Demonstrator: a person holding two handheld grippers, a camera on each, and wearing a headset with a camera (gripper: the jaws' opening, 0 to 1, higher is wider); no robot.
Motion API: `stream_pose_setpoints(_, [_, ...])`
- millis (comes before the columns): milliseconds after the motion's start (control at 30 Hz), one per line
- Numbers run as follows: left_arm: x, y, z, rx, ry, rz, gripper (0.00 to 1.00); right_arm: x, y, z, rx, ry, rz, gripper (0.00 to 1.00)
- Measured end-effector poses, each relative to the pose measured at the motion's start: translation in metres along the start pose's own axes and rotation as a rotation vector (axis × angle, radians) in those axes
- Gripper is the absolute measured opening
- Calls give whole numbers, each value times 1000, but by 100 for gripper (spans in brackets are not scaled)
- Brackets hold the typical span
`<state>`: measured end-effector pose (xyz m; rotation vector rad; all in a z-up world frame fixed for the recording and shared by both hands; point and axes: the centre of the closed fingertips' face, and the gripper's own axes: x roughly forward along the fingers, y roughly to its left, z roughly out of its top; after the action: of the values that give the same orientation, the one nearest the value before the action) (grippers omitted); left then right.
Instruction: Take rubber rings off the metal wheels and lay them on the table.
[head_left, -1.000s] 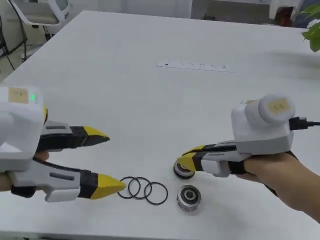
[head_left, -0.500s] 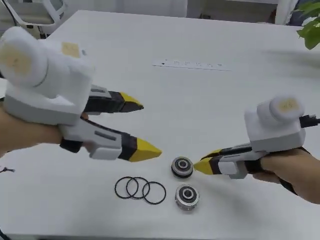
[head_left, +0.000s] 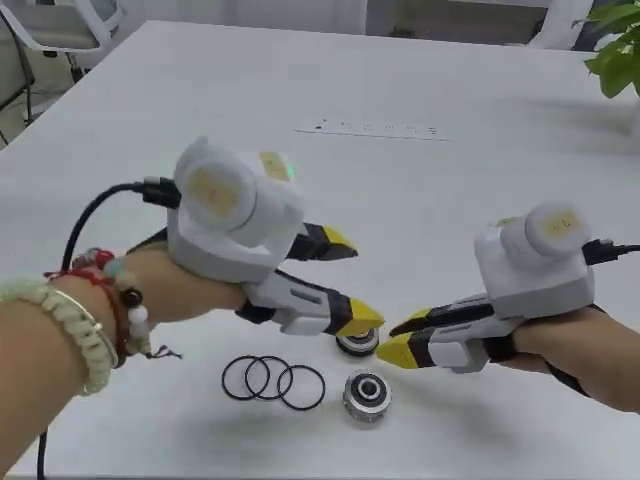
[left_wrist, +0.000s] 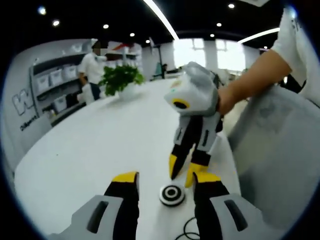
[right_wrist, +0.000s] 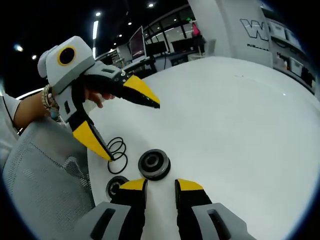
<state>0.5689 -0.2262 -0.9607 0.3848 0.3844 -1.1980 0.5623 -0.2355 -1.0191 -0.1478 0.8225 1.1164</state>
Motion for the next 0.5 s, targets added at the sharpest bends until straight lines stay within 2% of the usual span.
stream_pose_setpoints(100, [5,1,-19,6,40,19,36,1,1,0,-4,0,3,20])
stream_pose_setpoints(167, [7,3,-26,1,57,26,32,2,3,0,-6,-1,4,20])
stream_pose_setpoints(200, [8,4,-30,-46,60,27,31,2,5,0,-8,-2,4,19])
stream_pose_setpoints(267, [10,5,-32,-106,55,30,28,2,6,0,-12,-2,5,19])
stream_pose_setpoints(400, [14,2,-33,-114,47,23,23,4,9,0,-27,-1,14,20])
stream_pose_setpoints(433, [16,1,-35,-115,56,21,21,4,10,0,-31,-1,17,20])
stream_pose_setpoints(467, [17,-1,-42,-108,98,17,19,5,12,1,-42,-7,21,20])
stream_pose_setpoints(500, [17,-3,-36,-116,61,27,16,5,14,2,-53,-14,22,21])
